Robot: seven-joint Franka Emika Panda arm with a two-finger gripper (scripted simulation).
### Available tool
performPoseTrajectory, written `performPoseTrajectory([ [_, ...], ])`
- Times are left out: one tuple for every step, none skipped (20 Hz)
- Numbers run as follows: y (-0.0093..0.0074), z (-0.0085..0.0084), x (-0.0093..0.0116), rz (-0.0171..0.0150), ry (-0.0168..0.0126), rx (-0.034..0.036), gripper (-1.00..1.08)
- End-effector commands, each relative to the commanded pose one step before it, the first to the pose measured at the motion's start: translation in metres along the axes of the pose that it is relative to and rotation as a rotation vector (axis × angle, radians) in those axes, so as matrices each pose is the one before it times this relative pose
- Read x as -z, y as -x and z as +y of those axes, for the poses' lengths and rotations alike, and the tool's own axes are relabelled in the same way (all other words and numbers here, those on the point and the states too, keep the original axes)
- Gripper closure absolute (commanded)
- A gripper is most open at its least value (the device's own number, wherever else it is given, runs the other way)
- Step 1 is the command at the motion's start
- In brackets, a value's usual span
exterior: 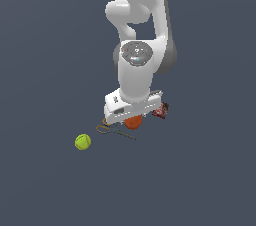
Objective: Pick up a designated object from a clutter of objects.
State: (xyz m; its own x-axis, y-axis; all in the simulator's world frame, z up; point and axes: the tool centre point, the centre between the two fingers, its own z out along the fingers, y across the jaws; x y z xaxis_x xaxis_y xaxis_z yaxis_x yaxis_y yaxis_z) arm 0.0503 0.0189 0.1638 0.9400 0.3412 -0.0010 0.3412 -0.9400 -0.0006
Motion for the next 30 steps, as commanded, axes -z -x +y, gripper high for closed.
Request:
performPoseTrajectory([
  [-0.0086,0.00267,0.02591,0.00169,0.00051,0.0001,1.08],
  [-0.00339,0.00107,0.00972,0.0,0.0,0.0,1.08],
  [-0.0034,0.00108,0.00969,0.0,0.0,0.0,1.08],
  [-0.00341,0.00108,0.00965,0.0,0.0,0.0,1.08],
  [-0.00351,0.00097,0.00948,-0.0001,-0.00035,0.00033,1.08],
  [-0.00343,0.00109,0.00956,0.0,0.0,0.0,1.08],
  [-0.00344,0.0011,0.0095,0.0,0.0,0.0,1.08],
  [-0.00345,0.0011,0.00944,0.0,0.0,0.0,1.08],
  [-0.0034,0.00109,0.00924,0.0,0.0,0.0,1.08],
  [-0.0033,0.00106,0.00887,0.0,0.0,0.0,1.08],
  [-0.0032,0.00103,0.00853,0.0,0.0,0.0,1.08],
  [-0.00311,0.001,0.00821,0.0,0.0,0.0,1.08],
  [-0.00303,0.00097,0.00791,0.0,0.0,0.0,1.08],
  [-0.00295,0.00095,0.00763,0.0,0.0,0.0,1.08],
  [-0.00287,0.00092,0.00736,0.0,0.0,0.0,1.08],
  [-0.0028,0.0009,0.0071,0.0,0.0,0.0,1.08],
  [-0.00273,0.00088,0.00685,0.0,0.0,0.0,1.08],
  [-0.00266,0.00086,0.00659,0.0,0.0,0.0,1.08],
  [-0.00251,0.00081,0.00615,0.0,0.0,0.0,1.08],
  [-0.00244,0.00073,0.00543,-0.00041,0.00024,-0.0001,1.08],
  [-0.00215,0.00069,0.00517,0.0,0.0,0.0,1.08],
  [-0.00199,0.00064,0.00472,0.0,0.0,0.0,1.08],
  [-0.00184,0.0006,0.00429,0.0,0.0,0.0,1.08],
  [-0.00169,0.00055,0.00388,0.0,0.0,0.0,1.08],
  [-0.00156,0.00051,0.00351,0.0,0.0,0.0,1.08],
  [-0.00143,0.00047,0.00318,0.0,0.0,0.0,1.08],
  [-0.00129,0.00042,0.00286,0.0,0.0,0.0,1.08],
  [-0.00116,0.00038,0.00255,0.0,0.0,0.0,1.08],
  [-0.00104,0.00034,0.00226,0.0,0.0,0.0,1.08],
  [-0.00092,0.0003,0.00197,0.0,0.0,0.0,1.08],
])
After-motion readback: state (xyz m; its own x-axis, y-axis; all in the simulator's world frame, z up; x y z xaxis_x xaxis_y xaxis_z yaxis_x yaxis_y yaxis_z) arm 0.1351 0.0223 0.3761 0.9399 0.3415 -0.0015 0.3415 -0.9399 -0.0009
